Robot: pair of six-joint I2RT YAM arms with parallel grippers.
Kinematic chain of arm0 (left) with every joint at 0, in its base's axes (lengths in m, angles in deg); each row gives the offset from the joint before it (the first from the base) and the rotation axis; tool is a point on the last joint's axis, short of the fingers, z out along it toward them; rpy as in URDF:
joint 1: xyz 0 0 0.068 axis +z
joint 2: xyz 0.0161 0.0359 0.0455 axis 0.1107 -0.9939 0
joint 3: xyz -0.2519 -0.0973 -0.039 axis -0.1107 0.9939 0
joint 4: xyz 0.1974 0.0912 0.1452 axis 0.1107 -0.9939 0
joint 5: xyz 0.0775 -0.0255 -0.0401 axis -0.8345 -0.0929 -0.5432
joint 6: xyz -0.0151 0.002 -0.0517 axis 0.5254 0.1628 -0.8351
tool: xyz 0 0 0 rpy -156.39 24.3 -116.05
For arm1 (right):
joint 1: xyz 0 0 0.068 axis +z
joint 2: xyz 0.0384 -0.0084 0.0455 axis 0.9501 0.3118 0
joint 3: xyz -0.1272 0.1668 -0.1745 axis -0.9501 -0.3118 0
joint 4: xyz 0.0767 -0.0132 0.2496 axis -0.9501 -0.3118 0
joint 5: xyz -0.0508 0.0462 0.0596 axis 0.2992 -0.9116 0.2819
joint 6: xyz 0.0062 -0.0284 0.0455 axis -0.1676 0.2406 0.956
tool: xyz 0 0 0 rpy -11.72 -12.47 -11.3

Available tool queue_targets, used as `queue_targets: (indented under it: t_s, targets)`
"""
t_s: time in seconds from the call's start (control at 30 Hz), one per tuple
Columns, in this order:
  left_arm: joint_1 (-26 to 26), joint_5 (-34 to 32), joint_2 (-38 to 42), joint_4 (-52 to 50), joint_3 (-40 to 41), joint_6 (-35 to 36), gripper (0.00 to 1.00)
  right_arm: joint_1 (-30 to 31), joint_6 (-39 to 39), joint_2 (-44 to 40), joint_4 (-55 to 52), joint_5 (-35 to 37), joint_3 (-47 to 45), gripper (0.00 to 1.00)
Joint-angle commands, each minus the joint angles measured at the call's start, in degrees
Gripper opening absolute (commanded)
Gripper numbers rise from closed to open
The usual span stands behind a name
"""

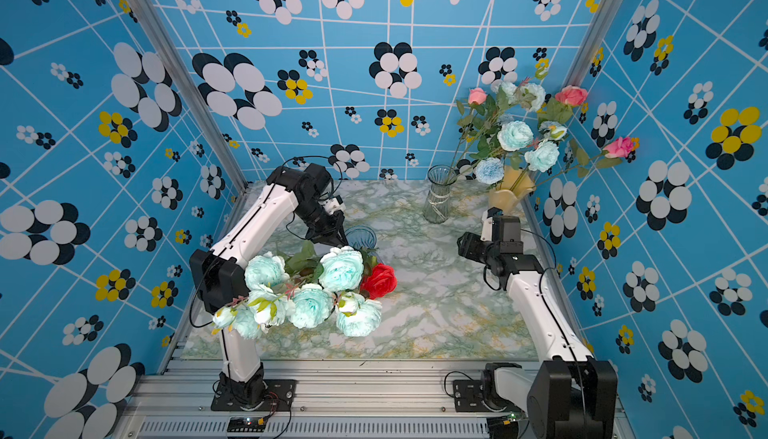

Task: Pick out blue flowers from the vase
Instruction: Move the vase to the center of the board.

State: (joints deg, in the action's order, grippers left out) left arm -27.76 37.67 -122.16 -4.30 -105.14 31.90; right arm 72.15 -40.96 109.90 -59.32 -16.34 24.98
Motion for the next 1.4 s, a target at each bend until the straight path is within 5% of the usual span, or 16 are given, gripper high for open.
queue_targets:
  t_s: [0.0,0.37,0.8,1.07,1.23,1.3,1.37]
  targets:
    - [-0.3,1.54,-1.93,-0.15,-3.1,0.95,0.25,-0.14,-0.63,0.46,-1.53,-0.8,1.86,0.67]
    - [-0.06,-2.16,-3.67,-0.94,-6.99,1.75,0.49,-0.15,-0.66,0.64,-1.65,-0.89,1.93,0.67]
    - [-0.67,-5.45,6.86,17.43,-0.22,-0.69,0.54,-0.17,-2.44,-1.25,-0.98,-7.11,1.32,0.73]
    - [0.14,-20.27,24.0,42.09,21.56,-0.47,0.54,-0.01,-2.6,-7.16,1.06,-11.38,-0.9,0.71]
    - [4.93,-19.81,35.53,60.99,40.78,-2.74,0.54,1.35,0.03,-15.01,4.98,-11.77,-4.34,0.64]
    - [7.56,-17.83,40.23,71.59,51.29,-4.96,0.71,1.69,0.46,-17.04,4.34,-11.53,-4.48,0.66]
    - [10.96,-15.4,43.73,79.67,60.11,-6.89,0.77,2.02,0.51,-17.88,2.74,-11.83,-3.5,0.69]
